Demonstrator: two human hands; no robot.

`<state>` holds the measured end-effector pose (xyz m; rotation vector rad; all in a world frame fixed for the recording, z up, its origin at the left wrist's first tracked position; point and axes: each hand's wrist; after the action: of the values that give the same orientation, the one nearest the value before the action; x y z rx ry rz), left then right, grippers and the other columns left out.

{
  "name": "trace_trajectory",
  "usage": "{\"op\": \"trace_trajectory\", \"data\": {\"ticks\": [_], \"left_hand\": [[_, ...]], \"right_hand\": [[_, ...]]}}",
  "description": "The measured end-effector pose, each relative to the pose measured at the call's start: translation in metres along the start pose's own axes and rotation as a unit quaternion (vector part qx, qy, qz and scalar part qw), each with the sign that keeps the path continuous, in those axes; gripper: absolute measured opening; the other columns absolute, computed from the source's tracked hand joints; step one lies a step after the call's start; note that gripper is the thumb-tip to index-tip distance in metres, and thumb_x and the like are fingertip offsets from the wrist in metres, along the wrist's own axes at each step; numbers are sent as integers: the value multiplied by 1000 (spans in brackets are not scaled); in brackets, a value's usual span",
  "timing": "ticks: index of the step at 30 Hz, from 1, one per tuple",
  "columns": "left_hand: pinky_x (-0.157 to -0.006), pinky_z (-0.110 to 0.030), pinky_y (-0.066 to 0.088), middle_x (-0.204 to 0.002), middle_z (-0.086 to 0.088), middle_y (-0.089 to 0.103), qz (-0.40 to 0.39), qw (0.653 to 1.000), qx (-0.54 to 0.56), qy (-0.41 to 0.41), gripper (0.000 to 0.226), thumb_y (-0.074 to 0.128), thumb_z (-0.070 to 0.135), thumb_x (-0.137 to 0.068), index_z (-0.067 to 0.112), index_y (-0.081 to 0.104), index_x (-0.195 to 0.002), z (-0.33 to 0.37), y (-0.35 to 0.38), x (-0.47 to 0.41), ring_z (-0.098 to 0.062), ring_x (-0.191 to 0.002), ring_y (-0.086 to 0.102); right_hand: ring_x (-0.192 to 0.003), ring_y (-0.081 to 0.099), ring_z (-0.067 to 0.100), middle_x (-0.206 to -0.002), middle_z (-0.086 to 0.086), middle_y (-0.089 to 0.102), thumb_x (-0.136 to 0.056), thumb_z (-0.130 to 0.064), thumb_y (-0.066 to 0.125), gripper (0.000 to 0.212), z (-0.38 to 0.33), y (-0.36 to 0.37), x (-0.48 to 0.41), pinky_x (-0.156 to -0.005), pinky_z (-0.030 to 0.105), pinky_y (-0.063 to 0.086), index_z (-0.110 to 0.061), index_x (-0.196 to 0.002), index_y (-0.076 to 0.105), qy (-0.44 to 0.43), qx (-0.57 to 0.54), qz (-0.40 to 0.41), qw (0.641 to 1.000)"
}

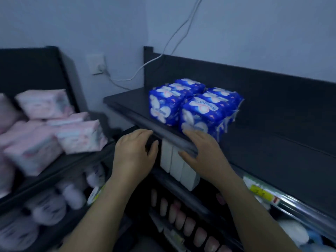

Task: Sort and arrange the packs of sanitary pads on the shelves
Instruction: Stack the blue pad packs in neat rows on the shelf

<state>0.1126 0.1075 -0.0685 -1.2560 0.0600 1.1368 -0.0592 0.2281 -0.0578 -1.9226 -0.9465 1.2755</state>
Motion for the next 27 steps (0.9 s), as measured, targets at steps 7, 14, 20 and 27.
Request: {"op": "trace_trajectory", "data": {"ticks": [7,14,20,27], "left_hand": [[-83,-37,52,-110,-5,70,8,985,-96,-141,45,46,42,-87,12,70,-111,-35,-83,108,-28,-95,66],[-76,-38,55,-104,-7,71,71,943,-188,-267,50,42,44,-84,12,71,-108,-69,-182,210,-32,-86,67],[-80,-38,54,-111,-5,70,136,889,-247,-362,45,49,41,-85,13,70,-114,-83,-272,291,-30,-95,66],[-82,-38,52,-111,-6,70,200,825,-307,-431,31,67,29,-89,11,70,-114,-100,-390,405,-29,-100,66]], "right_hand": [[-128,46,18,-136,0,55,-89,-38,65,57,-88,49,28,-112,36,32,-17,-140,49,-99,-100,-81,987],[-131,41,16,-138,0,53,-90,-37,64,57,-212,80,52,-110,27,27,-19,-141,48,-206,-174,-146,952],[-115,56,26,-122,4,63,-81,-54,47,63,-330,103,78,-100,40,43,-18,-133,56,-296,-211,-182,914],[-129,45,22,-133,2,56,-86,-51,55,59,-486,111,141,-109,35,35,-23,-138,50,-377,-254,-217,864]]}}
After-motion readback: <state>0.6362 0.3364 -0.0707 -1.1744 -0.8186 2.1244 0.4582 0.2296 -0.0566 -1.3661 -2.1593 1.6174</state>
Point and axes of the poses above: each hand's wrist, its own x-axis away from the middle knuckle, its own y-axis out of the palm, z = x × y
